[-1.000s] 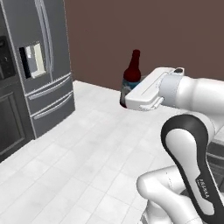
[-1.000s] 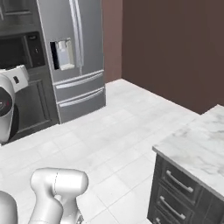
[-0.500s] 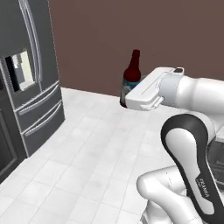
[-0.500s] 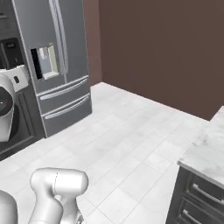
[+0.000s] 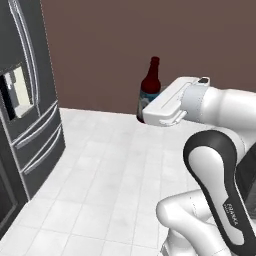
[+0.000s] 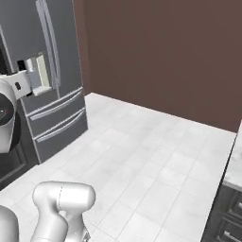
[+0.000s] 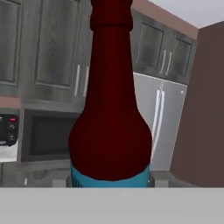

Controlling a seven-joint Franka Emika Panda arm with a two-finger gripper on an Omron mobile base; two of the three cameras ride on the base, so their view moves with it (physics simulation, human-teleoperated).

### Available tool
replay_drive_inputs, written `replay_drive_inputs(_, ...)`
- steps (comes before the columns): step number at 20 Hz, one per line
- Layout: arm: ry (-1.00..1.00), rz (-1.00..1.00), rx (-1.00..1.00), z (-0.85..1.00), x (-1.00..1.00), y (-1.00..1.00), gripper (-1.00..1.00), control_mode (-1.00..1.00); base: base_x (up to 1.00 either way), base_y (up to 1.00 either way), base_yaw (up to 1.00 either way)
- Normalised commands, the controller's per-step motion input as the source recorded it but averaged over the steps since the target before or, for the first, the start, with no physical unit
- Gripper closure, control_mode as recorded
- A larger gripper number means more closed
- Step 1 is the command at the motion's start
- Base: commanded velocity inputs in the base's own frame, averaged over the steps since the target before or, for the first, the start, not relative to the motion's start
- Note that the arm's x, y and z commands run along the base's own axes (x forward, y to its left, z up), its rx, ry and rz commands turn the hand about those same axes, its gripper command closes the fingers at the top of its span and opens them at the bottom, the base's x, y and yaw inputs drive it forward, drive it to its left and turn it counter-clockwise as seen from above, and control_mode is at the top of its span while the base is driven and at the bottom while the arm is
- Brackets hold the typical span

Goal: Get the candle and the beer from the cabinet and move them to the dining counter.

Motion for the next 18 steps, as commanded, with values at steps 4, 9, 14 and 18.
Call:
replay_drive_inputs(4, 0.0, 0.0, 0.0, 0.0, 0.0, 0.0, 1.0, 1.0, 0.52, 0.43, -0.4)
replay_drive_inputs(9, 0.0, 0.0, 0.0, 0.0, 0.0, 0.0, 1.0, 1.0, 0.47, 0.39, -0.42)
replay_drive_inputs(14, 0.0, 0.0, 0.0, 0.0, 0.0, 0.0, 1.0, 1.0, 0.49, 0.42, -0.42)
replay_drive_inputs(18, 0.0, 0.0, 0.0, 0.0, 0.0, 0.0, 1.0, 1.0, 0.5, 0.46, -0.41)
